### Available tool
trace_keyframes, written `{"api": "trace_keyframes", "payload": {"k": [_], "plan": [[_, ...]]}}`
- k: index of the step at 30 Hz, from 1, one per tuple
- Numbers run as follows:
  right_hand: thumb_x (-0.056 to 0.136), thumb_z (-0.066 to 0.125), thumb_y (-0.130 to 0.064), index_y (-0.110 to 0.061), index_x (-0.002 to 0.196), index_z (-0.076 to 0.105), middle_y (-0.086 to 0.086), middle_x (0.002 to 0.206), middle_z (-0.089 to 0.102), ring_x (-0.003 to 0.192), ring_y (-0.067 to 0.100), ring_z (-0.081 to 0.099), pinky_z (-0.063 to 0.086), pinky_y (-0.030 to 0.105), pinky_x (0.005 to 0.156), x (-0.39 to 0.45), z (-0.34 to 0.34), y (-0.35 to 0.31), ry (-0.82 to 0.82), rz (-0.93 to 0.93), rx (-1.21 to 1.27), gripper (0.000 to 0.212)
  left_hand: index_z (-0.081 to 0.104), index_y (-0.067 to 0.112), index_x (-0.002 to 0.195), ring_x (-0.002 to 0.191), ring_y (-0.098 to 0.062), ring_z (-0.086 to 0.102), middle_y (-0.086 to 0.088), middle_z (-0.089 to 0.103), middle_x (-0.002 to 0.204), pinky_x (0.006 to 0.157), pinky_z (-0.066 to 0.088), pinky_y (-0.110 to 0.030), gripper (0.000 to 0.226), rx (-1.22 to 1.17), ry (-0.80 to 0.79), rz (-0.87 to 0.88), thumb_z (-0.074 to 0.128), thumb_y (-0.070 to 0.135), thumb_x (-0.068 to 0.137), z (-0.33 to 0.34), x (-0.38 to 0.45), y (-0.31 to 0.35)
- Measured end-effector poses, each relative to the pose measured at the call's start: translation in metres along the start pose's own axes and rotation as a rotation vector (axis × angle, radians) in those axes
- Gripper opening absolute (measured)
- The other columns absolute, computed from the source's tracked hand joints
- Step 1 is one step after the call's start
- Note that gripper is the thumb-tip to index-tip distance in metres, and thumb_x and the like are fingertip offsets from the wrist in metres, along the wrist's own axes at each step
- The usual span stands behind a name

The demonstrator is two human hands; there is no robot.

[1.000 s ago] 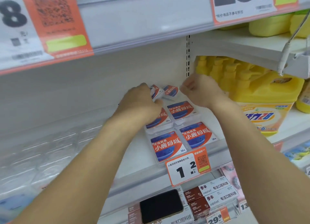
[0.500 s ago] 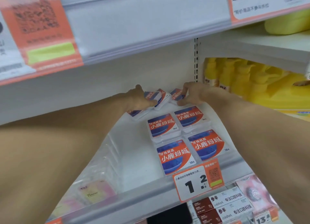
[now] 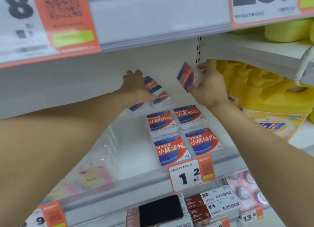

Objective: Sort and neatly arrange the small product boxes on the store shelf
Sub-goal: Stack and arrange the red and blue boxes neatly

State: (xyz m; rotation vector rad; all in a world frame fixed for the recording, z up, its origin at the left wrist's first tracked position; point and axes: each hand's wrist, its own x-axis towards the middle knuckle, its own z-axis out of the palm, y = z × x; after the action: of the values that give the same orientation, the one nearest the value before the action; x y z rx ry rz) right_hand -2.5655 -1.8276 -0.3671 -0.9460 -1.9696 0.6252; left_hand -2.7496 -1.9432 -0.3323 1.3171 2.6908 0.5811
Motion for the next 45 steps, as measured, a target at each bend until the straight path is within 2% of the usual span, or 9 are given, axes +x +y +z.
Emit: {"api": "trace_keyframes", "payload": {"k": [6,12,17,19,22,29,34,39,45], "plan": [[0.067,0.073,-0.035,-0.025,0.123,0.039,-0.004,0.109,0.065,0.095,0.016,0.071,0.06,0.048,0.079,-0.072,-0.04,-0.019,0.257,0.254,0.522,0.066,0.063,0.024,0.117,0.099,-0.011,0.053,0.003,0.058,0.11,0.078,0.042,-0.02,0.065,-0.129,0.04,0.243,0.082,0.042,0.058,-0.019,-0.124,0.012],[0.081,0.066,-0.017,-0.02,0.116,0.04,0.013,0.124,0.058,0.051,0.009,0.067,0.061,0.04,0.067,-0.135,-0.07,-0.034,0.181,0.486,0.662,0.044,0.069,0.025,0.114,0.112,-0.009,0.061,0.008,0.065,0.121,0.102,0.046,-0.033,0.069,-0.37,-0.008,0.214,0.068,0.052,0.051,0.025,-0.202,0.0],[0.084,0.073,-0.01,-0.013,0.125,0.048,-0.004,0.1,0.062,0.062,0.02,0.074,0.062,0.036,0.068,-0.166,-0.073,-0.028,0.074,0.549,0.596,0.048,0.063,0.031,0.127,0.132,-0.004,0.043,0.013,0.048,0.144,0.112,0.03,-0.022,0.057,-0.268,-0.026,0.245,0.074,0.051,0.075,0.037,-0.216,-0.01],[0.083,0.077,-0.014,-0.014,0.129,0.05,-0.016,0.092,0.054,0.066,0.021,0.074,0.057,0.022,0.061,-0.173,-0.075,-0.024,0.012,0.533,0.531,0.054,0.06,0.037,0.129,0.135,-0.004,0.038,0.014,0.041,0.148,0.109,0.026,-0.019,0.053,-0.228,-0.026,0.287,0.069,0.053,0.079,0.04,-0.218,-0.015],[0.076,0.084,-0.018,-0.018,0.135,0.046,-0.015,0.097,0.059,0.062,0.0,0.07,0.042,0.004,0.046,-0.175,-0.082,-0.019,-0.122,0.498,0.43,0.07,0.054,0.044,0.132,0.137,-0.003,0.032,0.014,0.033,0.149,0.111,0.029,-0.024,0.054,-0.226,-0.011,0.301,0.059,0.061,0.081,0.046,-0.221,-0.022],[0.058,0.092,-0.043,-0.028,0.136,0.05,-0.005,0.127,0.056,0.097,0.012,0.061,0.049,0.028,0.078,-0.174,-0.079,-0.015,-0.168,0.348,0.096,0.089,0.047,0.037,0.14,0.137,-0.006,0.034,0.013,0.034,0.152,0.108,0.028,-0.021,0.056,-0.182,0.024,0.296,0.047,0.058,0.088,0.055,-0.223,-0.024],[0.046,0.082,-0.068,-0.036,0.125,0.054,-0.007,0.116,0.064,0.112,0.02,0.06,0.055,0.044,0.09,-0.176,-0.071,-0.012,-0.165,0.347,-0.04,0.09,0.053,0.032,0.138,0.13,-0.01,0.047,0.01,0.043,0.149,0.109,0.033,-0.023,0.044,-0.258,0.069,0.264,0.044,0.042,0.096,0.053,-0.224,-0.025],[0.055,0.088,-0.059,-0.031,0.126,0.058,-0.005,0.118,0.062,0.114,0.022,0.057,0.053,0.042,0.092,-0.174,-0.071,-0.02,-0.16,0.324,-0.097,0.082,0.064,0.029,0.126,0.12,-0.006,0.054,0.01,0.055,0.138,0.101,0.031,-0.011,0.032,-0.39,0.174,0.222,0.053,0.022,0.097,0.048,-0.224,-0.024],[0.055,0.091,-0.053,-0.032,0.127,0.059,-0.006,0.122,0.042,0.123,0.02,0.05,0.044,0.03,0.087,-0.174,-0.068,-0.02,-0.138,0.343,-0.119,0.082,0.067,0.034,0.12,0.116,0.004,0.055,0.02,0.057,0.132,0.093,0.039,-0.002,0.034,-0.586,0.237,0.22,0.051,0.036,0.09,0.039,-0.232,-0.027]]}}
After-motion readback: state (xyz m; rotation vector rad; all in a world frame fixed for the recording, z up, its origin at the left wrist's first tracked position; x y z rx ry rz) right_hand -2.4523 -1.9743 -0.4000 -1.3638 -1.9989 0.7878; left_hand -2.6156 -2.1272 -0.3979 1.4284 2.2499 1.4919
